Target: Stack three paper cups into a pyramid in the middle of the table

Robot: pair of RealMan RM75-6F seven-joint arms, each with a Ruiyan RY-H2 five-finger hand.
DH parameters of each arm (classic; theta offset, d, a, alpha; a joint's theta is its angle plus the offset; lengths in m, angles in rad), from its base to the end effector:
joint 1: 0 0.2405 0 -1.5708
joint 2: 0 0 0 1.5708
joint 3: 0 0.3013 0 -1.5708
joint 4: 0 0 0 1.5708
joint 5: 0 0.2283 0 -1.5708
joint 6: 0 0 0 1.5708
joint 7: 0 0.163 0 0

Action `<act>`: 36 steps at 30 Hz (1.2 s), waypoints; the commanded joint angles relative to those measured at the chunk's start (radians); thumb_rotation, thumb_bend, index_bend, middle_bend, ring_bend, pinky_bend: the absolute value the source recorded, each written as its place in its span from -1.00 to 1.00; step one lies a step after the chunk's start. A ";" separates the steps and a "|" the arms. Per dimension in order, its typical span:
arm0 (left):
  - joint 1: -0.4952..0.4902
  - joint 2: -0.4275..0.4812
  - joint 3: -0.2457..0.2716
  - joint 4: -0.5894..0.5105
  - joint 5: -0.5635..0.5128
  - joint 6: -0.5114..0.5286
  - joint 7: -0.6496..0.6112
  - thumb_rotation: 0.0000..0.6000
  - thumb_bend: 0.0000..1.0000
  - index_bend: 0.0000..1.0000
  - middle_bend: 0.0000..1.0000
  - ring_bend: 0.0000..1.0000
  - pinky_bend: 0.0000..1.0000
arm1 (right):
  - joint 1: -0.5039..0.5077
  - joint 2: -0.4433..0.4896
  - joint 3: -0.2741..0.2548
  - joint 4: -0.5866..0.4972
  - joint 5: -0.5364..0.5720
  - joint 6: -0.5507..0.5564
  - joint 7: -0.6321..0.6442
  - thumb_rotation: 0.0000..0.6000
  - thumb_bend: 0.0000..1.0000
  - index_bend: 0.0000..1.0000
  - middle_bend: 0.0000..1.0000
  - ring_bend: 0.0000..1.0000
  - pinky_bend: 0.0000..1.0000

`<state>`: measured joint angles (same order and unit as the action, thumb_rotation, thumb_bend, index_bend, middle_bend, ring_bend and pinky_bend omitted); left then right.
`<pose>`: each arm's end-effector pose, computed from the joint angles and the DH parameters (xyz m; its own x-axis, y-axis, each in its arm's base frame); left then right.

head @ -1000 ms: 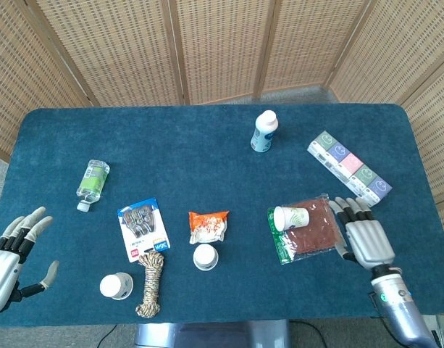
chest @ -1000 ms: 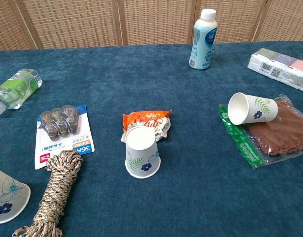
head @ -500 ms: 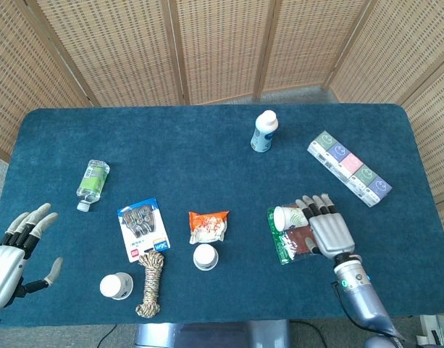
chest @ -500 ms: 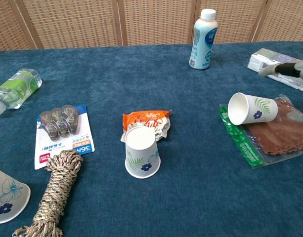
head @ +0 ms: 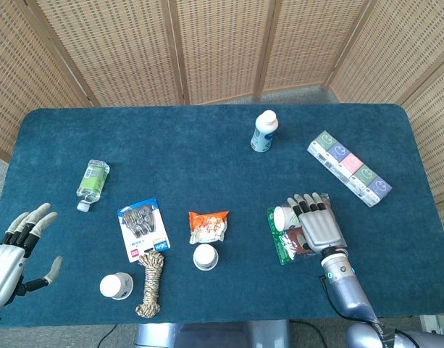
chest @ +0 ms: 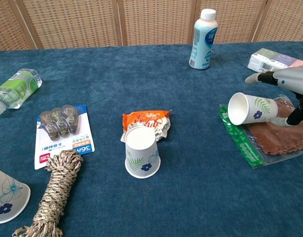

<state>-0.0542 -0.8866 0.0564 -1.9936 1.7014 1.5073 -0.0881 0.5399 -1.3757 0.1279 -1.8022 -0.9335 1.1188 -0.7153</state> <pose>-0.2717 0.1642 0.1881 0.1835 0.1135 0.9764 0.9747 -0.1496 -0.1658 -0.2356 -0.3238 0.0137 0.5612 -0.3118 0.7667 -0.8273 -0.1837 0.5308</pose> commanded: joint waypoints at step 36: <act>0.022 -0.013 0.011 0.047 -0.008 0.027 -0.043 0.23 0.01 -0.84 -1.00 -1.00 -1.00 | 0.048 -0.053 -0.020 0.159 0.105 -0.047 0.083 1.00 -0.31 -0.81 -1.00 -1.00 -1.00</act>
<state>-0.0326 -0.8993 0.0671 -1.9463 1.6936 1.5345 -0.1310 0.5870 -1.4291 0.1073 -1.6424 -0.8303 1.0711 -0.6316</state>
